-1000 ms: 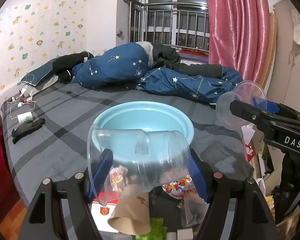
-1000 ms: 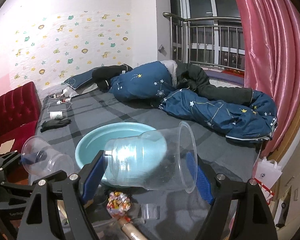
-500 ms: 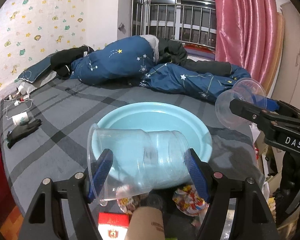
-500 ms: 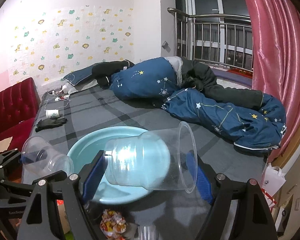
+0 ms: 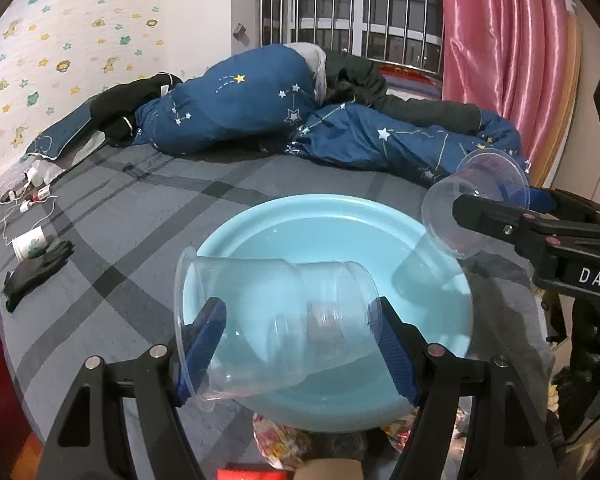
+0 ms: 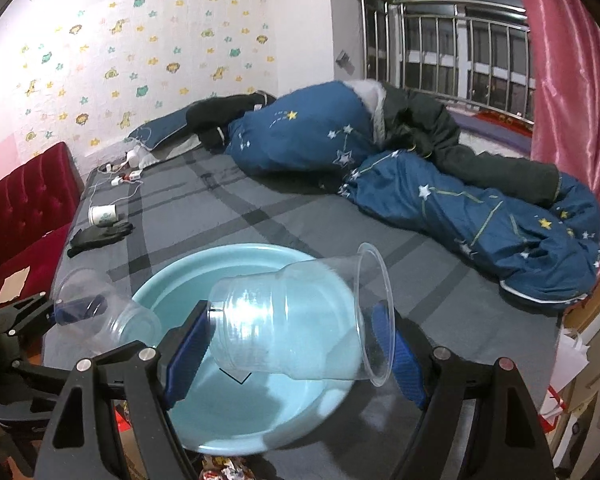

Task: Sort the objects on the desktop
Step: 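Lower both clear cups into the basin and open both tools, then withdraw both open tools from the basin back over the cluttered sheet, then grasp the brown paper cup with the left tool while the right tool grasps the small clear measuring cup, then carry the paper cup and measuring cup over the light blue basin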

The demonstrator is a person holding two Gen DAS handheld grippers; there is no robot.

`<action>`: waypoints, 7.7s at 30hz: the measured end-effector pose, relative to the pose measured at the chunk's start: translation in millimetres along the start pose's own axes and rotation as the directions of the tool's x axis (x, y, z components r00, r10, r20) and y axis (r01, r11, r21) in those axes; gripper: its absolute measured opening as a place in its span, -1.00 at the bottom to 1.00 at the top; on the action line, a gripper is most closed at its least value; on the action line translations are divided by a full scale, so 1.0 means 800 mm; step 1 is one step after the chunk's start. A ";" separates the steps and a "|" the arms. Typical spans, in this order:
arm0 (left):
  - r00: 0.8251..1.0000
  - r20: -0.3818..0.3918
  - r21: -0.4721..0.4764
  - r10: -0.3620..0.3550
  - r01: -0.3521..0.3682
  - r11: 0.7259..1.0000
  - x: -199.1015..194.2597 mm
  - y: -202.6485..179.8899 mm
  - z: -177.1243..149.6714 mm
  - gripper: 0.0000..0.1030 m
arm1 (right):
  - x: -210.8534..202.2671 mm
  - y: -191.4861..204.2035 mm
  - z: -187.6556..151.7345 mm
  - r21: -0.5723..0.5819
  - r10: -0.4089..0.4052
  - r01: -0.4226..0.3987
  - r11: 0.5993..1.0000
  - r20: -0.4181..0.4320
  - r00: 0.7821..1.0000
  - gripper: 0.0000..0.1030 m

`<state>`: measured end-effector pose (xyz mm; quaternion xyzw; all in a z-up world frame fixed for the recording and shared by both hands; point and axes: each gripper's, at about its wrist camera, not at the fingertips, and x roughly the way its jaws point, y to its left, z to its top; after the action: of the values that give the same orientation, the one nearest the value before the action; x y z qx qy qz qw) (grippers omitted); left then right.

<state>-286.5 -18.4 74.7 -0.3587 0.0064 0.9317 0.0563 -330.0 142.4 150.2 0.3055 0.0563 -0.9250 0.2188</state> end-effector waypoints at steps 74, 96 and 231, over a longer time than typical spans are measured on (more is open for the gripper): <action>0.974 -0.225 0.083 0.013 0.005 0.997 0.029 -0.017 -0.008 1.00 | 0.042 0.020 0.003 -0.050 0.013 -0.026 0.998 -0.250 0.968 0.99; 0.986 -0.159 0.060 0.050 -0.041 0.997 -0.034 -0.032 -0.085 1.00 | -0.048 0.003 -0.060 -0.043 -0.041 0.033 0.999 -0.200 0.979 0.99; 0.971 0.237 -0.072 0.035 -0.018 0.997 -0.179 -0.083 -0.116 0.46 | -0.197 0.063 -0.148 -0.035 0.052 -0.049 0.998 0.109 0.993 -0.28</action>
<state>-112.0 28.8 103.5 -0.2461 -0.0279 0.9683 0.0316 -130.8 183.6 149.2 0.2517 0.0514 -0.9336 0.2498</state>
